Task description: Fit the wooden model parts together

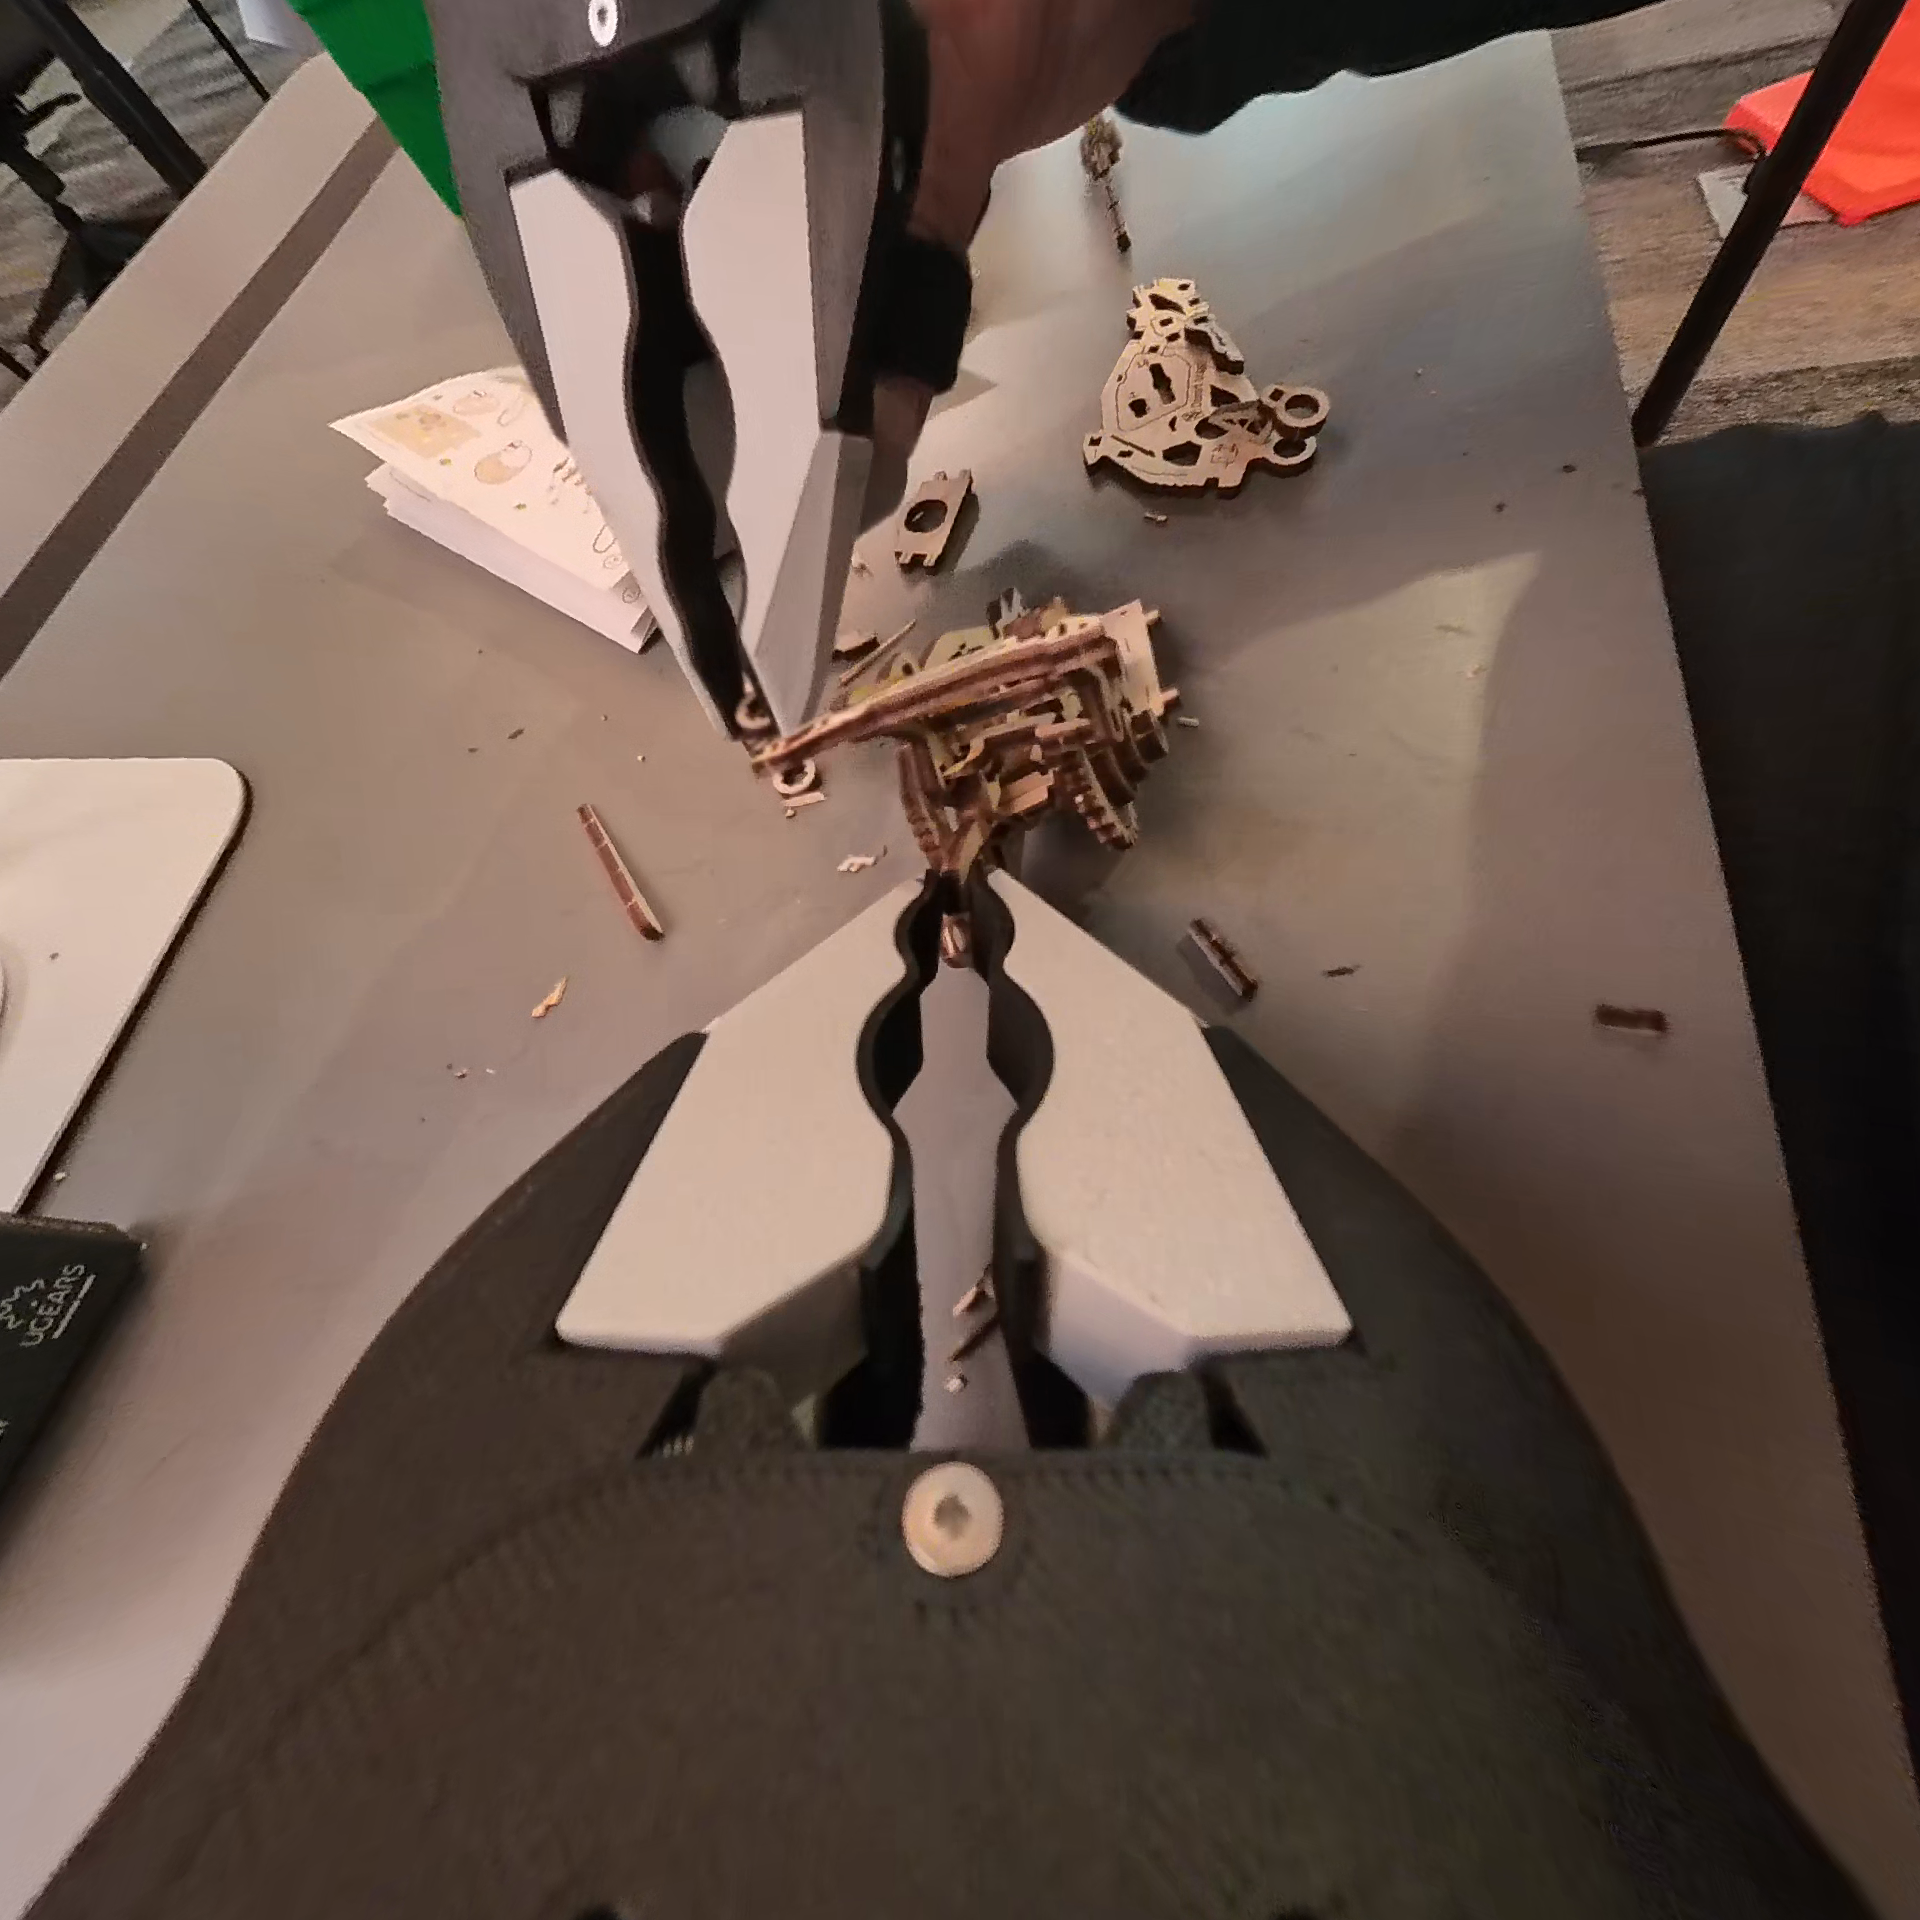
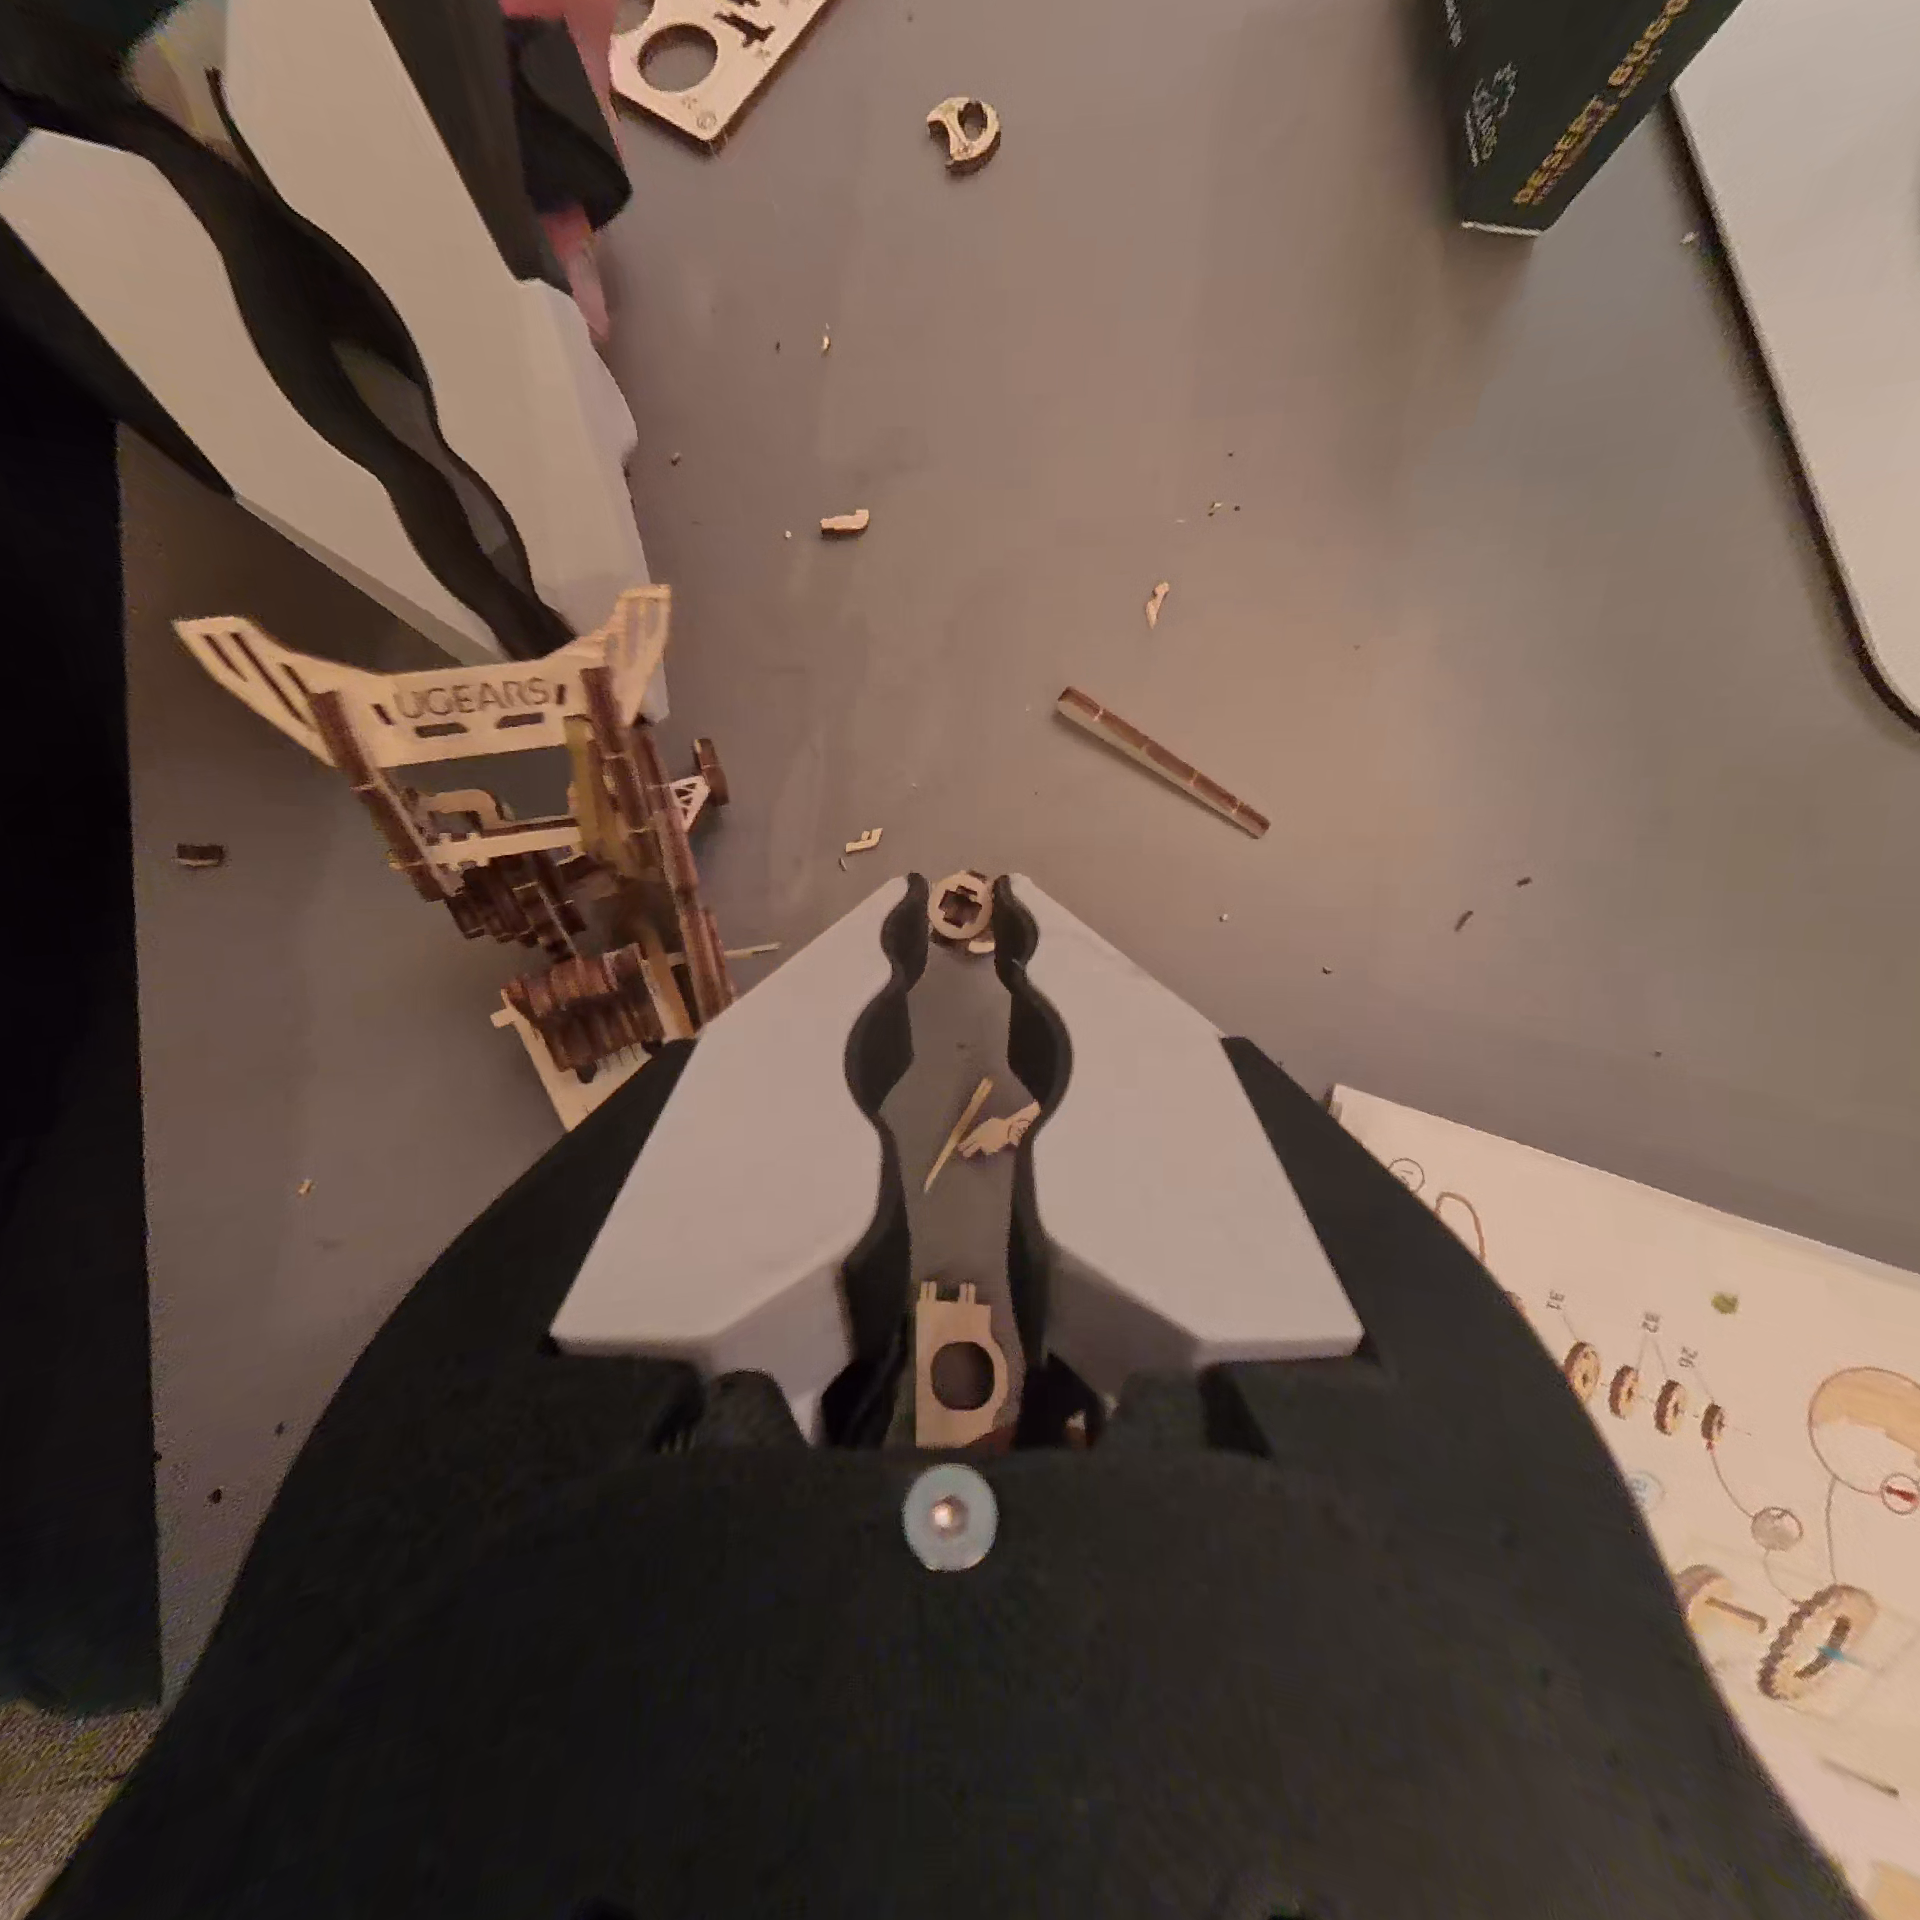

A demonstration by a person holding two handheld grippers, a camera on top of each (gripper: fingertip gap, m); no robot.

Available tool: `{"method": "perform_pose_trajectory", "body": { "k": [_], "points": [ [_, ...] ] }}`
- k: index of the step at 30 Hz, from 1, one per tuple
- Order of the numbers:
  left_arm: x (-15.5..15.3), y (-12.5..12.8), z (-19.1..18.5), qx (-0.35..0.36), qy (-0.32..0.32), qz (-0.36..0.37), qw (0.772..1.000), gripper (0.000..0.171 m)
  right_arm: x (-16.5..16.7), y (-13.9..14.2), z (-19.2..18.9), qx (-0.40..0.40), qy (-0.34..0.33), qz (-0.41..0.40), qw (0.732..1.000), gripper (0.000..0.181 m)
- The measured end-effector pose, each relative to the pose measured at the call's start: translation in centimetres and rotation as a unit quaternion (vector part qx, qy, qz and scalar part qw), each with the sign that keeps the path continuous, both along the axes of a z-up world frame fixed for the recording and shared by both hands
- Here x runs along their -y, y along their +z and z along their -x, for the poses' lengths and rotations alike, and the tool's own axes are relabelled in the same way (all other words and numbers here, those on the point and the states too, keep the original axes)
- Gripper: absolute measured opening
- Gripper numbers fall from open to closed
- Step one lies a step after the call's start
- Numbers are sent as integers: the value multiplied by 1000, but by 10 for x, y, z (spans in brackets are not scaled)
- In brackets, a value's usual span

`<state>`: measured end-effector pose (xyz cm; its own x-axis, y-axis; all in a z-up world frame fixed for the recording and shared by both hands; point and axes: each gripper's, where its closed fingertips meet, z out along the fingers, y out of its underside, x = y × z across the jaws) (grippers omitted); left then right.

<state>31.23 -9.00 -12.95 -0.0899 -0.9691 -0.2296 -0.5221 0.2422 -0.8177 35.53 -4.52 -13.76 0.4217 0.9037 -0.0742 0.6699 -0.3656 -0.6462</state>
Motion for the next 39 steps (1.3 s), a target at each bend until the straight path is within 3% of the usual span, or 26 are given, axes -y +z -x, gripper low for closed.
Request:
{"method": "perform_pose_trajectory", "body": {
  "k": [7, 39],
  "points": [
    [1, 3, 0, 11, -3, -3, 1000, 2, -2, -10, -2, 29, 11, 3, 1000, 9],
    [3, 11, 2, 37, -13, 11, 999, 3, -3, -9, 2, 7, 30, 29, 999, 9]
  ]
}}
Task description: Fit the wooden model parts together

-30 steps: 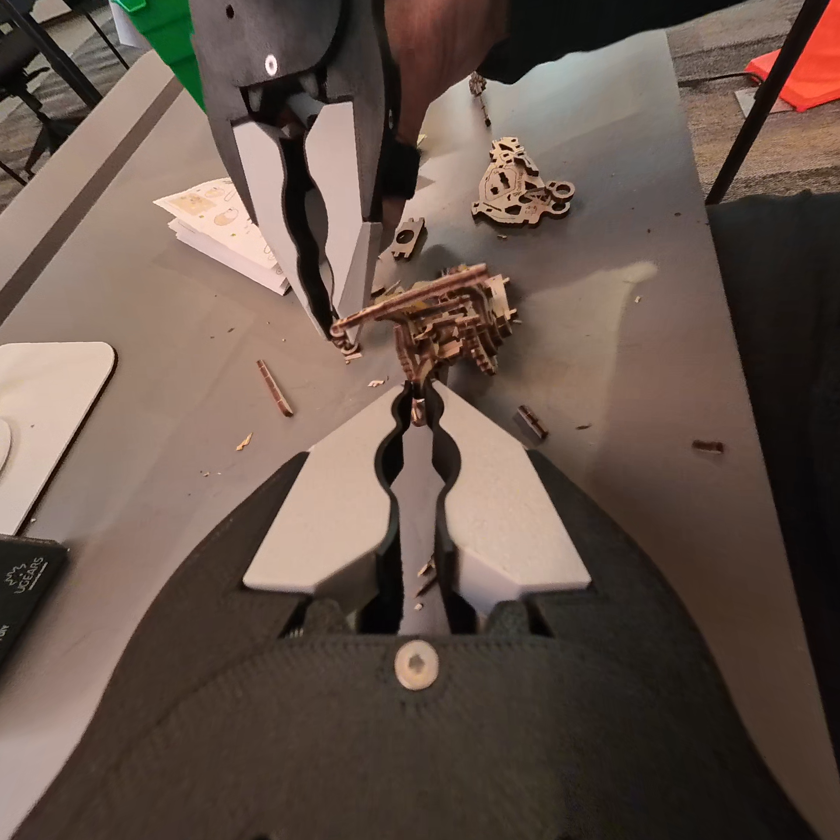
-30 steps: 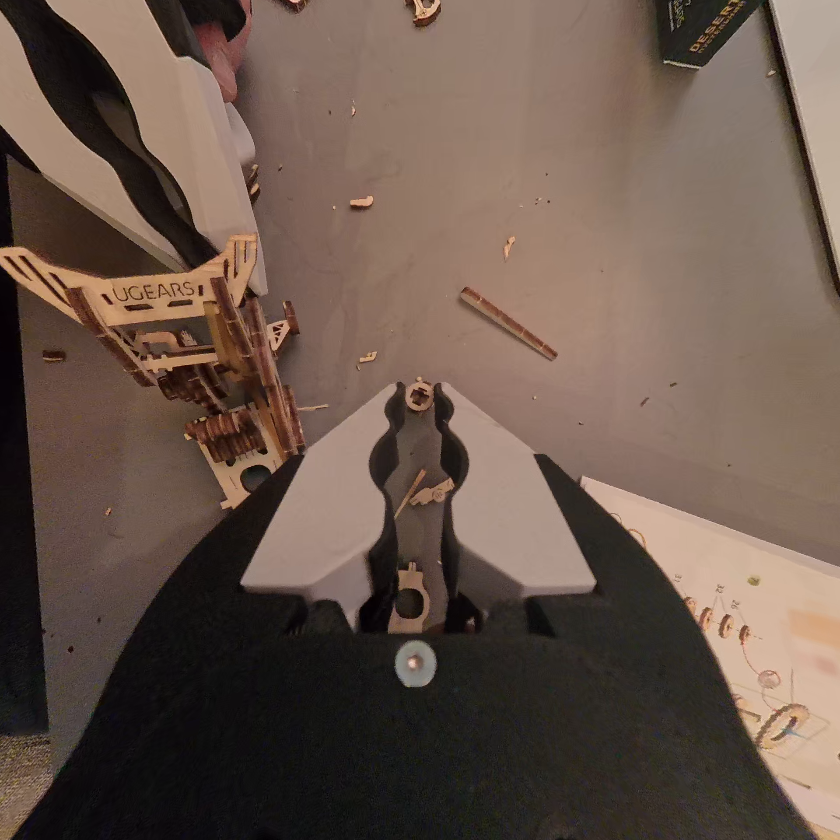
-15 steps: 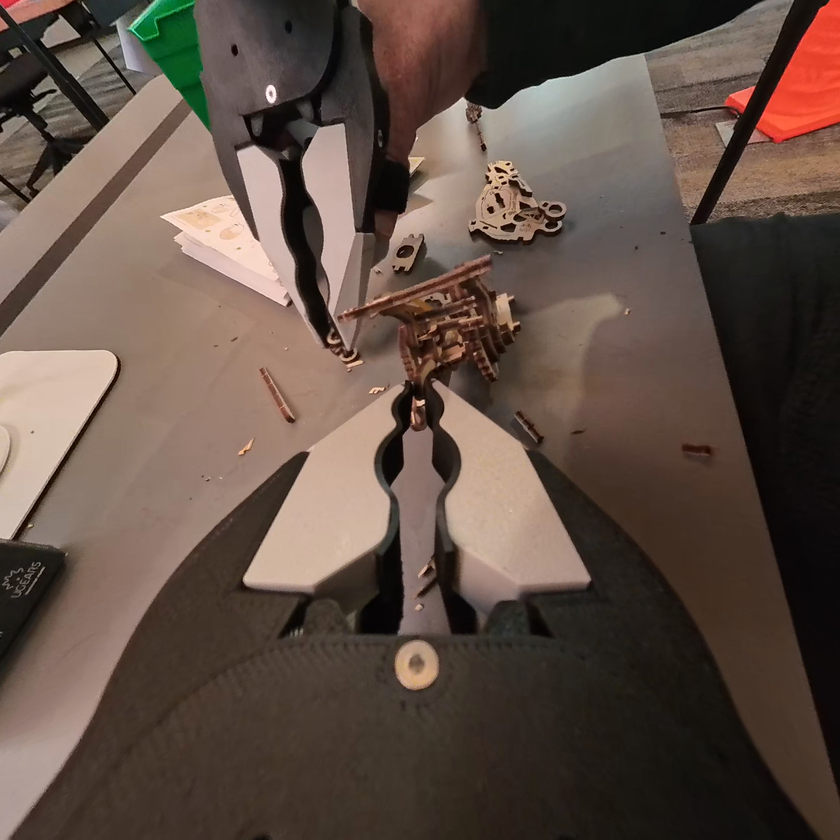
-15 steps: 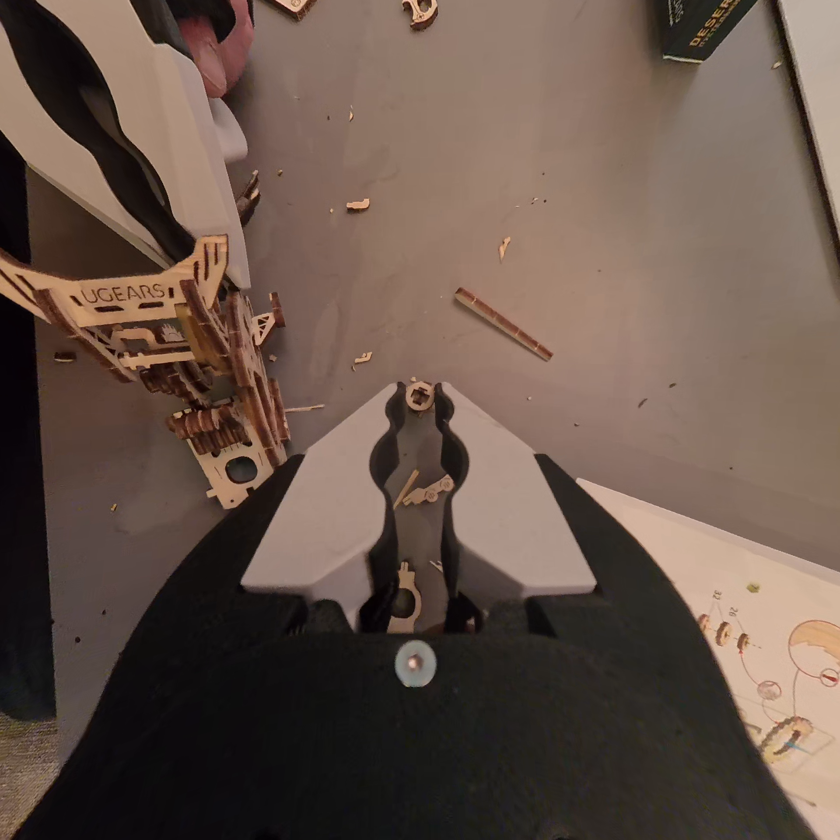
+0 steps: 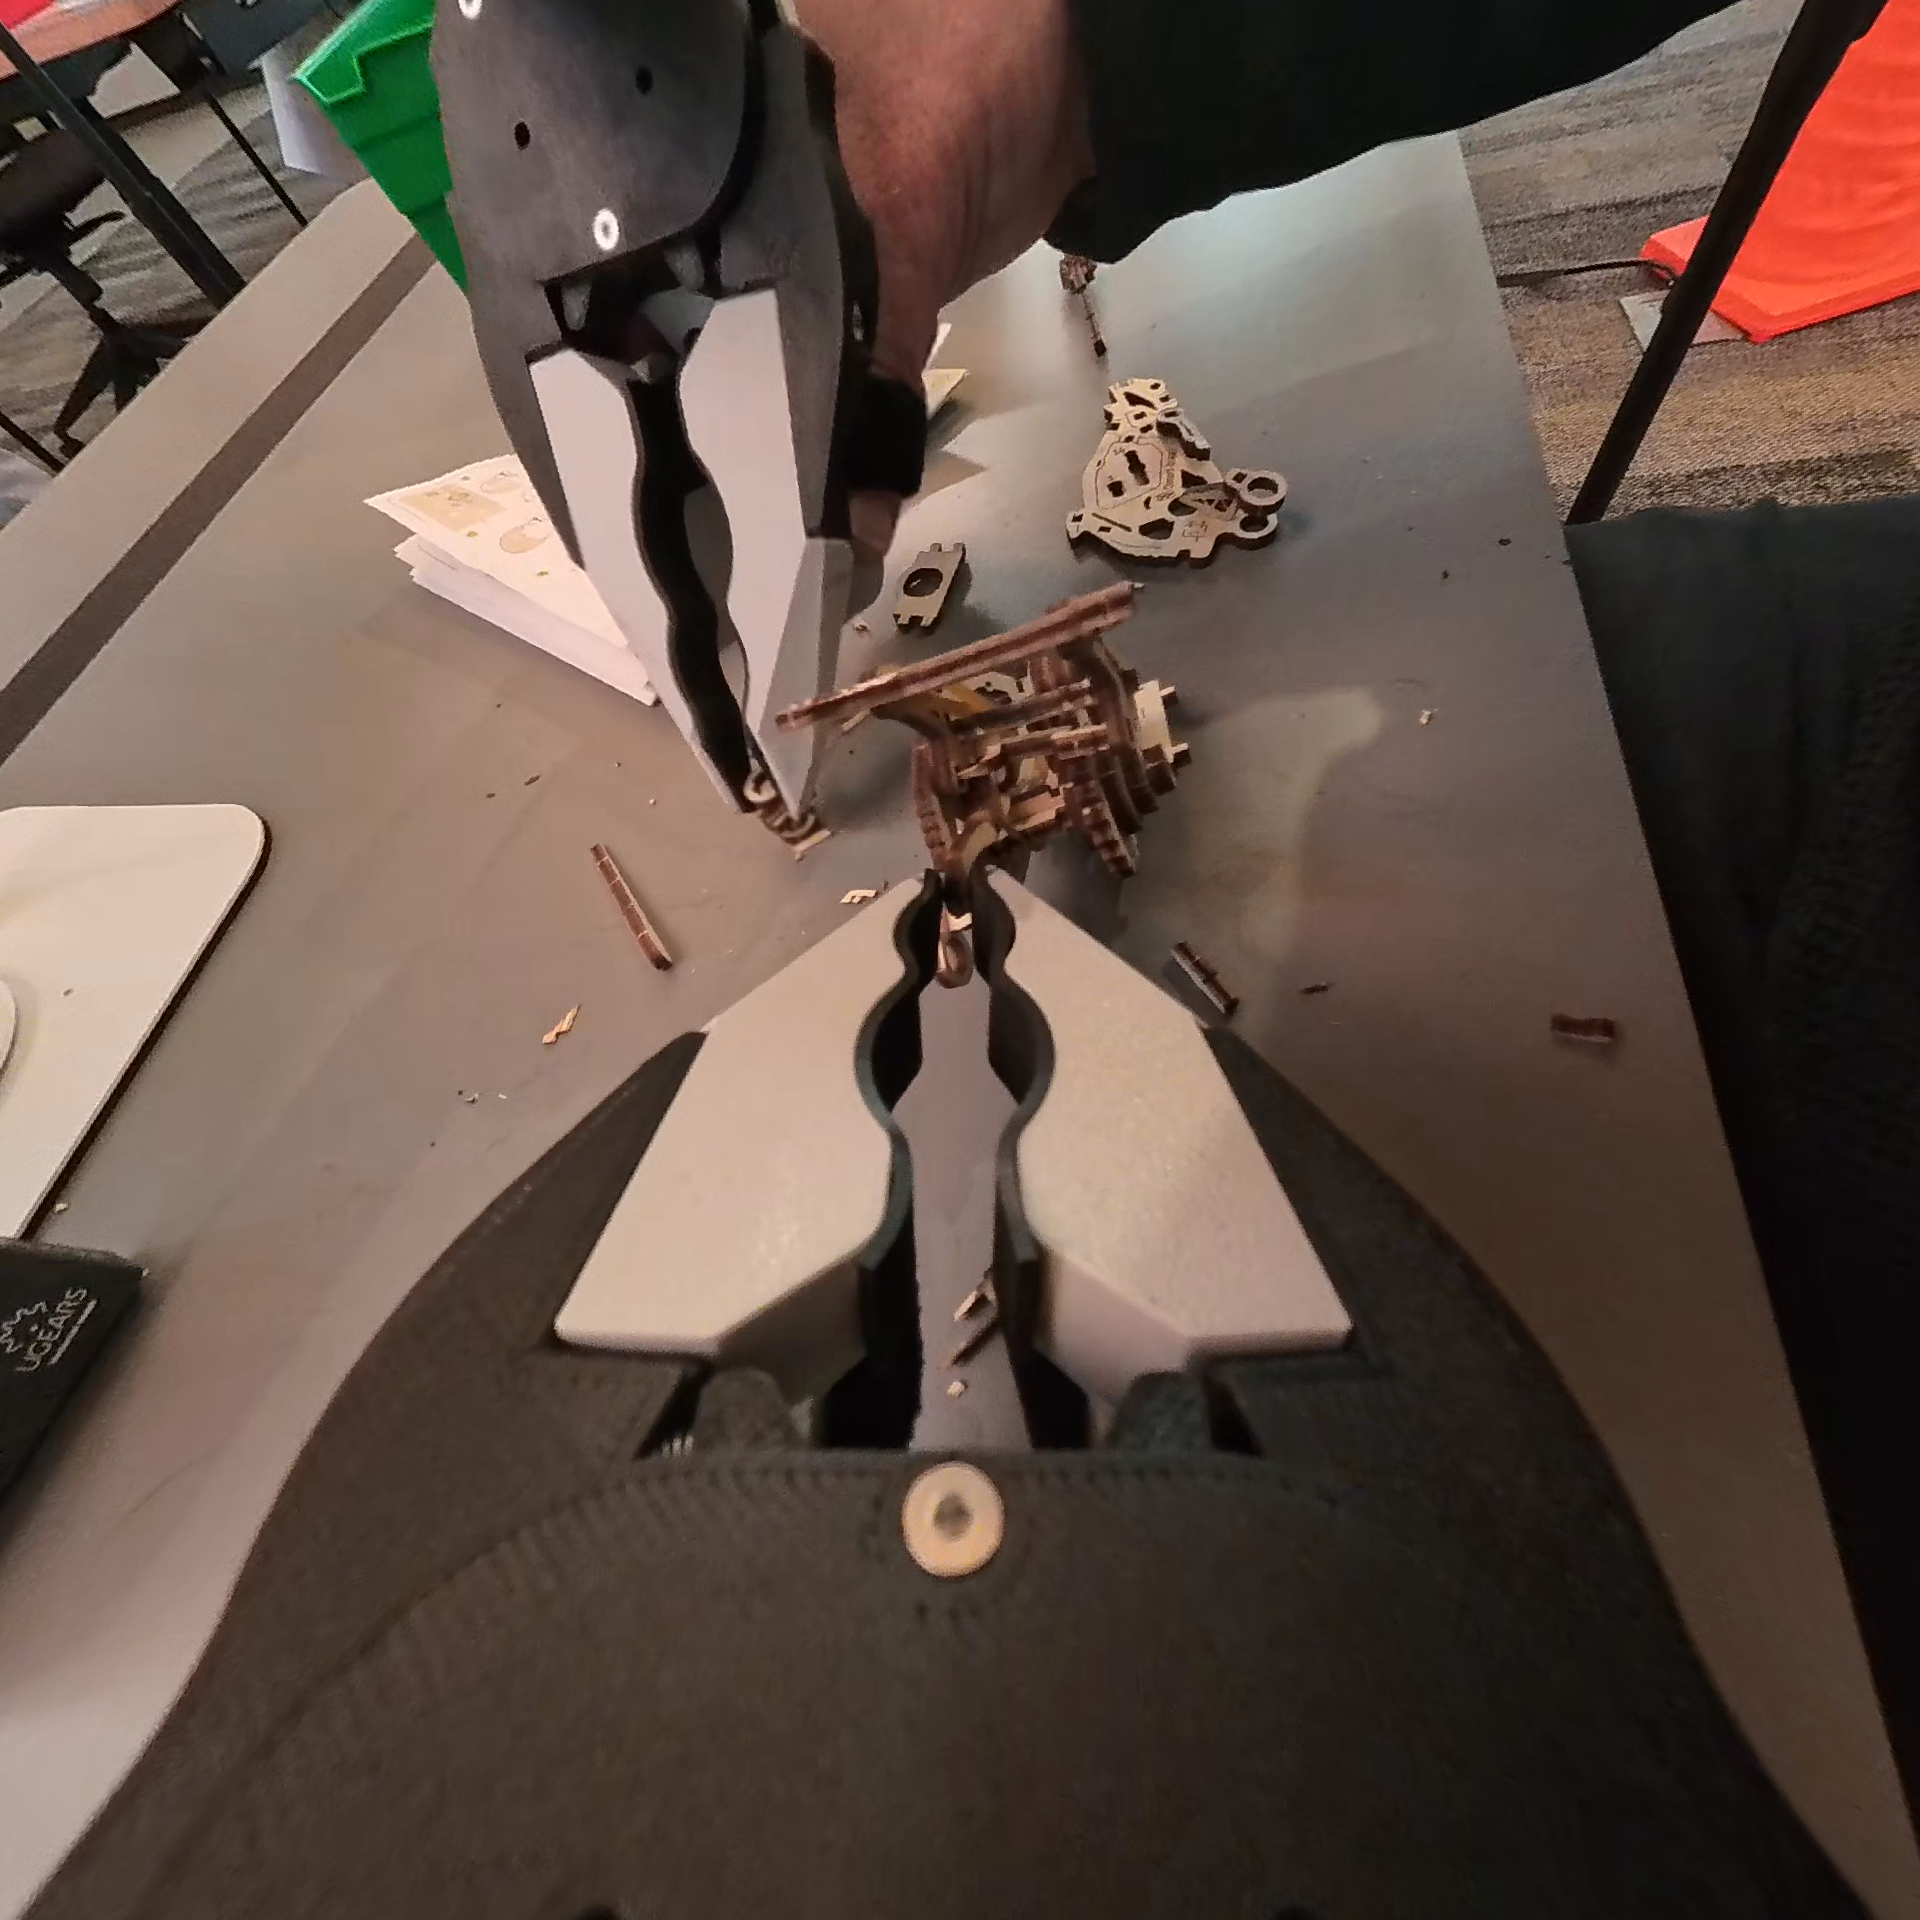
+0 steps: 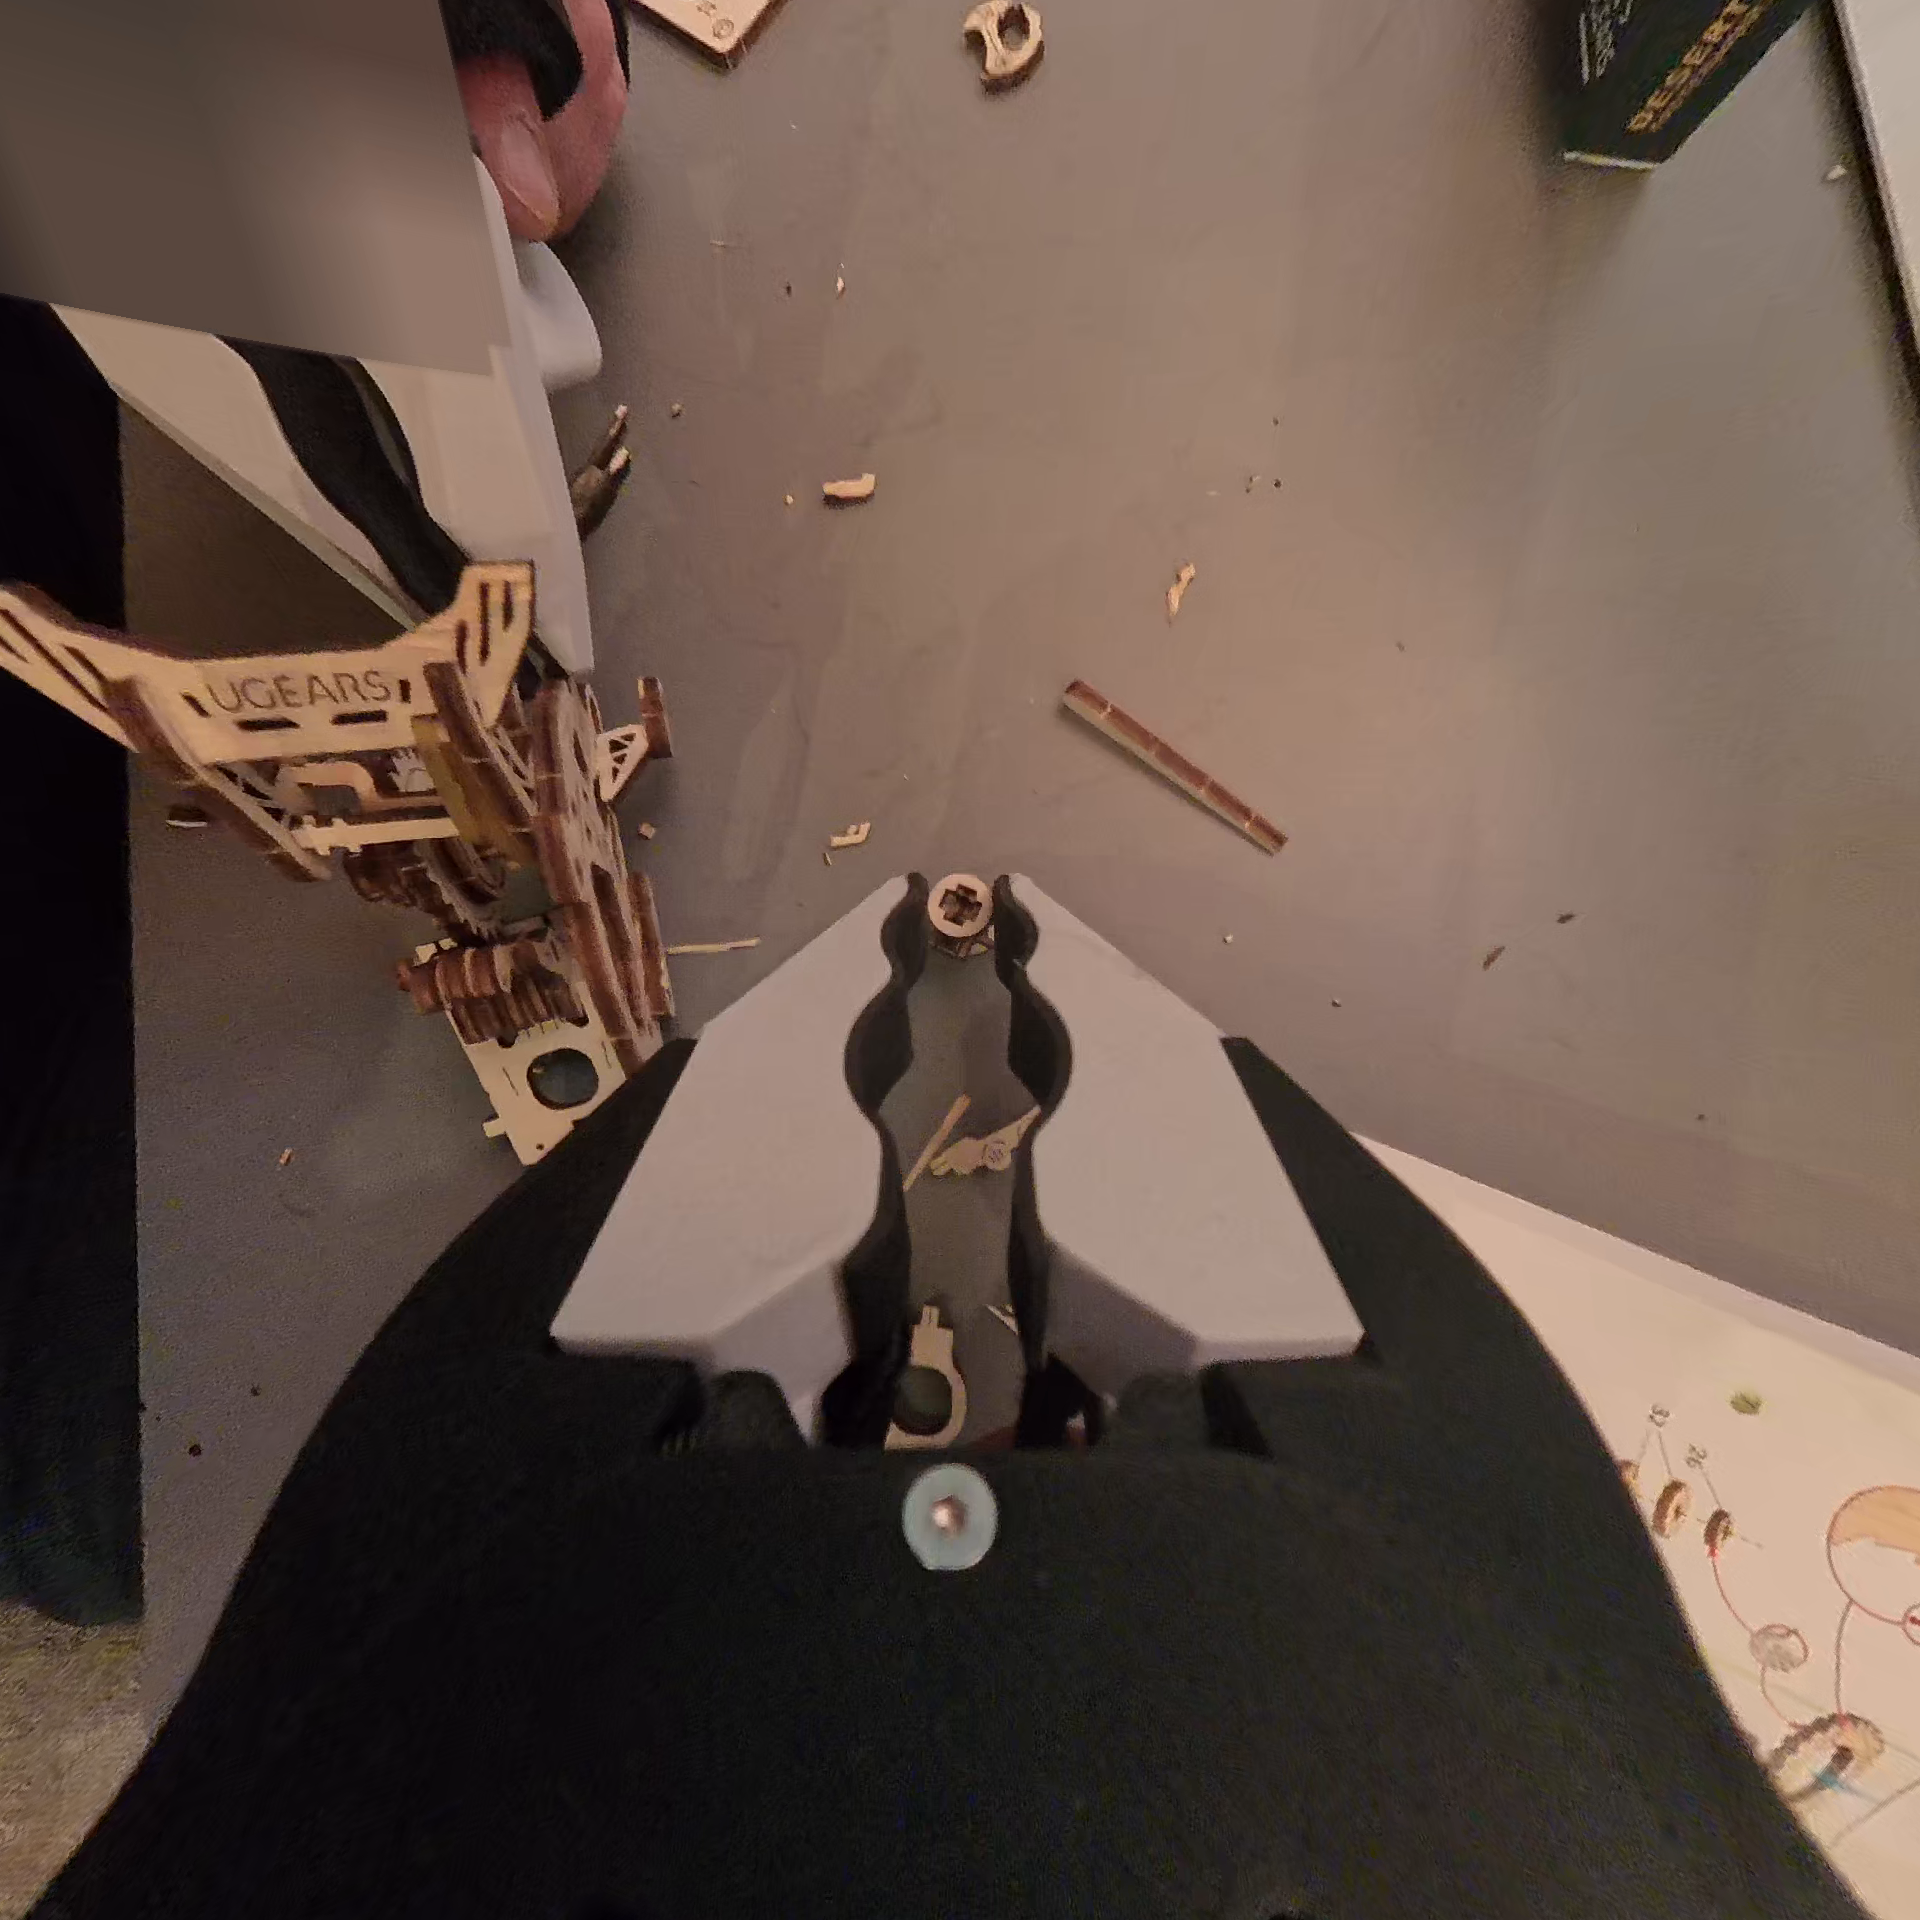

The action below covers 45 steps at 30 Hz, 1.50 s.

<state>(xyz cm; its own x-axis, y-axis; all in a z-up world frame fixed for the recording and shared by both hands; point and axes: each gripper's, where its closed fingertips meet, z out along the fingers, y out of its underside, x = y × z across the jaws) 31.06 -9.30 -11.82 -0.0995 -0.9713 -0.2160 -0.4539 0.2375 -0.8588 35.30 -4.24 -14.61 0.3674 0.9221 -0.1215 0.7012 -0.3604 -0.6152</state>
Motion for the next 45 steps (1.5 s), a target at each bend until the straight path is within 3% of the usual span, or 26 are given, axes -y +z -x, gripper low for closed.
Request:
{"method": "perform_pose_trajectory", "body": {
  "k": [17, 26, 38, 45],
  "points": [
    [0, 0, 0, -1, -1, 1, 1000, 3, 0, -3, 0, 12, 8, -4, 1000, 9],
    [1, 0, 0, -2, -3, 2, 1000, 3, 0, -1, 0, 13, 4, -11, 1000, 19],
    [1, -1, 0, -3, -4, 0, 1000, 3, 1, 1, 1, -6, -13, 22, 1000, 9],
    [1, -1, 0, -3, -5, 1, 1000, 3, 2, 8, 2, -20, 7, -15, 1000, 9]
  ]
}}
